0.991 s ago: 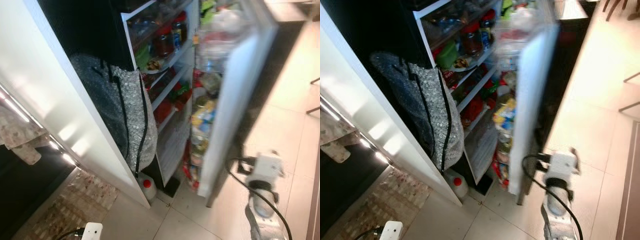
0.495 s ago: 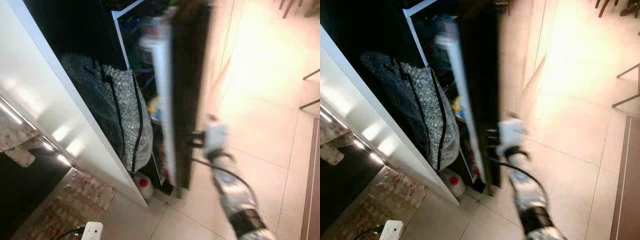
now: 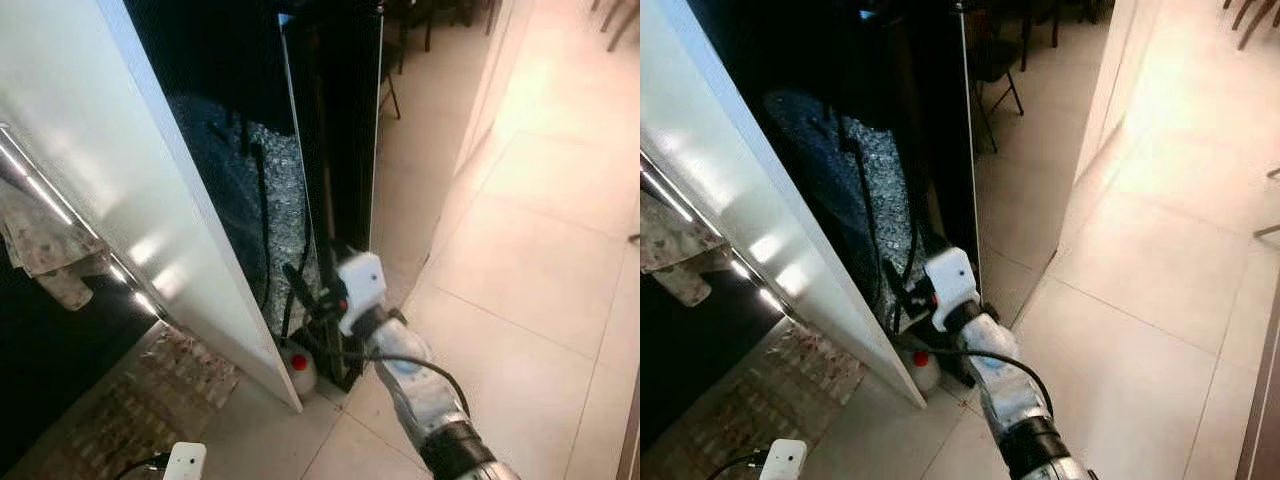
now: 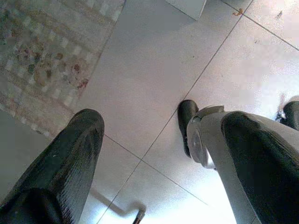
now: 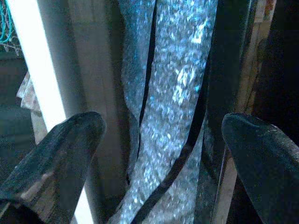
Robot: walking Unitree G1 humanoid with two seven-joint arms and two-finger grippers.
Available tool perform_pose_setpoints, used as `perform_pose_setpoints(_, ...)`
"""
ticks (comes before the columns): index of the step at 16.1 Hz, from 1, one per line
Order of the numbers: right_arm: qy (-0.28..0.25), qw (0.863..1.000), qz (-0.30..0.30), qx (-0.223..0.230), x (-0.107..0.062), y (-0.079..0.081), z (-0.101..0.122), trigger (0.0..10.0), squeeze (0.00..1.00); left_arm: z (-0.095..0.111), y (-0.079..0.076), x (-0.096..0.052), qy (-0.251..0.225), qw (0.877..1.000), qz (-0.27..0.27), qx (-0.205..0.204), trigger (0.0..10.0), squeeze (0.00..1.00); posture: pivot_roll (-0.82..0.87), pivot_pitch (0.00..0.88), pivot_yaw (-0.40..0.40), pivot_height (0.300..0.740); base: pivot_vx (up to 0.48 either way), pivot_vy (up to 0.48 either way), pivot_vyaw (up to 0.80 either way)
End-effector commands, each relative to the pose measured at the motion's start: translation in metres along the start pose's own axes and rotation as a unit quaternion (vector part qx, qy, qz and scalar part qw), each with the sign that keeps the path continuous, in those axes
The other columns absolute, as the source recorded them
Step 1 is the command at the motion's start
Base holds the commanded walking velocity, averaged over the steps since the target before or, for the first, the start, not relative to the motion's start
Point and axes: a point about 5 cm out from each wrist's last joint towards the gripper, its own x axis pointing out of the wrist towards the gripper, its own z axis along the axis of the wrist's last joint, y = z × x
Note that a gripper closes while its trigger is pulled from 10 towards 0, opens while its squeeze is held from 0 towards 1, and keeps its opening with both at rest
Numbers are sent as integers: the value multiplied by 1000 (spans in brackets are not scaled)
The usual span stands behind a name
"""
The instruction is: Restocking fridge
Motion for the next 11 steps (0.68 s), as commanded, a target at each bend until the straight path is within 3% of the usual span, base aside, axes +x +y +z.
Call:
perform_pose_setpoints(1, 2, 1000, 4, 8, 0, 0, 0, 10000, 0, -5, 4, -2, 10, 1000, 6, -1, 10000, 0, -40, 42, 102, 740, 0, 0, 0)
perform_pose_setpoints(6, 18, 1000, 11, 5, -15, -7, -6, 10000, 0, -5, -1, -1, 9, 1000, 4, -3, 10000, 0, -47, 22, 60, 740, 0, 0, 0)
perform_pose_setpoints(9, 19, 999, -44, -1, -38, -25, -9, 10000, 0, -9, -7, -1, 13, 1000, 5, -15, 10000, 0, -38, 0, 28, 740, 0, 0, 0)
perform_pose_setpoints(10, 44, 996, -83, 1, -52, -40, -20, 10000, 0, -10, -8, -1, 13, 1000, 7, -19, 10000, 0, -39, 0, 26, 740, 0, 0, 0)
perform_pose_setpoints(11, 84, 984, -159, -5, -74, -67, -38, 10000, 0, -11, -9, -2, 14, 1000, 7, -21, 10000, 0, -32, 0, 28, 740, 0, 0, 0)
